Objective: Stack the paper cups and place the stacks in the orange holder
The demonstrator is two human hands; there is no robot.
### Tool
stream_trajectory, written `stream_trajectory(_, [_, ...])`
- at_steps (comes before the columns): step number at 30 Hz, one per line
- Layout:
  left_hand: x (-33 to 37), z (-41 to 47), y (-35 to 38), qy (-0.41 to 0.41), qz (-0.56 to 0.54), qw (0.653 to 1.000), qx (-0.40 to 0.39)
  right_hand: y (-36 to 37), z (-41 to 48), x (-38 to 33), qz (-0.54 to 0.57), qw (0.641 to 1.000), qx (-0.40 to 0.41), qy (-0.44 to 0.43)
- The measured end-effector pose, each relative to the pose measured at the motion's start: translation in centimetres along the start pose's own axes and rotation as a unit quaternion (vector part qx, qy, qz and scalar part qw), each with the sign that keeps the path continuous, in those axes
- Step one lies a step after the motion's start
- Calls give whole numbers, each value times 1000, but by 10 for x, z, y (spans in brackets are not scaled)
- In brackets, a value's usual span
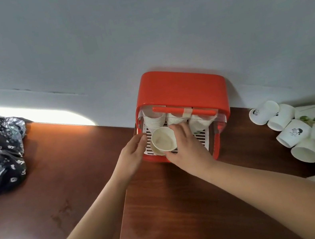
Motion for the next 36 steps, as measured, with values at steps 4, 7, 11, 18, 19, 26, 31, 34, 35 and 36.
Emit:
stream_trajectory(4, [0, 5, 4, 34, 59, 997, -31, 15, 4, 10, -29, 991, -127, 37])
stream_trajectory(7, [-6, 10, 5, 53, 119, 991, -30, 21, 7, 16, -35, 984, -169, 54])
stream_trajectory(11, [-8, 13, 9, 57, 151, 987, -27, 27, 13, 22, -25, 990, -129, 49])
stream_trajectory(18, [-4, 2, 17, 78, 166, 983, 10, 25, 6, 26, -9, 990, -133, 46])
stream_trajectory(19, [-1, -3, 19, 75, 168, 983, 23, 19, 2, 28, -16, 991, -127, 48])
stream_trajectory(26, [27, -53, 47, 60, 196, 976, 69, -51, -65, 86, -81, 992, -80, 62])
stream_trajectory(31, [60, -91, 123, 86, 206, 975, 24, -119, -137, 159, -135, 986, -59, 85])
stream_trajectory(34, [89, -107, 185, 106, 220, 970, -16, -161, -180, 203, -134, 983, -28, 122])
stream_trajectory(35, [99, -110, 207, 109, 223, 968, -33, -174, -194, 218, -134, 981, -19, 136])
stream_trajectory(36, [109, -113, 228, 111, 223, 967, -49, -186, -208, 233, -133, 980, -10, 150])
Point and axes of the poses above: each hand's wrist, its own z-axis towards the middle knuckle, its own y-axis out of the palm, x = y × z, the point moved 1 cm from there along z, towards the middle knuckle, and after that the axes turned 2 degrees about y, right-handed, at the moved point
